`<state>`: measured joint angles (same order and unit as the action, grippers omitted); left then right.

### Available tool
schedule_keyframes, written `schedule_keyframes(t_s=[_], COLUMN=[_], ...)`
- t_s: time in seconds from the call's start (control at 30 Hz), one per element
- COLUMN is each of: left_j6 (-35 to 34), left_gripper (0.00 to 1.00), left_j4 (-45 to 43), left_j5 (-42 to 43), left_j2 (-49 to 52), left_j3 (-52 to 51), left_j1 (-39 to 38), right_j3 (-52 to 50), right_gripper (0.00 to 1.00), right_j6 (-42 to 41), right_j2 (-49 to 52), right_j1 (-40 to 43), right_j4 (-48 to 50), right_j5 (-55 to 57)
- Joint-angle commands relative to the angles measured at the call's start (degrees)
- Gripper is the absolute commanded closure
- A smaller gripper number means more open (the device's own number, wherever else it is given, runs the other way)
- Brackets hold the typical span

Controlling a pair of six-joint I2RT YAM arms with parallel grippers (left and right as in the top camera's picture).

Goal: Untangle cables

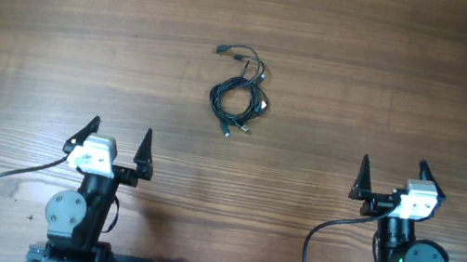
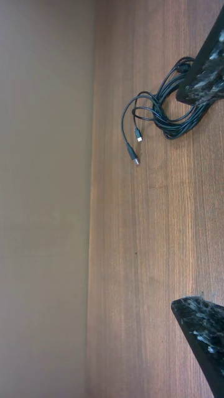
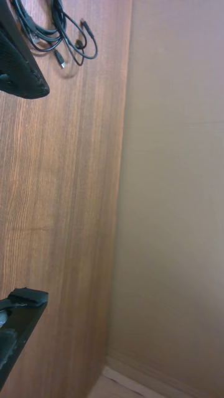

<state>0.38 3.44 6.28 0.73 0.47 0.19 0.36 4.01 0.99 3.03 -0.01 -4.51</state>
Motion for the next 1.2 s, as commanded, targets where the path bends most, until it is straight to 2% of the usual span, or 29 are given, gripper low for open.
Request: schedule_keyframes(t_s=[0.0, 0.93, 1.17], left_j6=[0.9, 0.92, 0.92], left_gripper=[0.0, 0.0, 0.0], left_j4=[0.46, 0.46, 0.68], left_j5=[-0.13, -0.37, -3.69], left_j2=[-0.35, -0.35, -0.35], left_j3=[-0.15, -0.15, -0.15], left_j1=[0.46, 0.48, 0.46], right_j3=[-0.07, -0.07, -0.07], right_gripper=[0.0, 0.0, 0.0], right_j6=[0.5, 0.48, 0.48], right_j2=[-0.2, -0.2, -0.2], right_j1=[0.04, 0.04, 0.04], right_j4=[0.24, 0.24, 0.24], right_j5=[-0.68, -0.68, -0.68])
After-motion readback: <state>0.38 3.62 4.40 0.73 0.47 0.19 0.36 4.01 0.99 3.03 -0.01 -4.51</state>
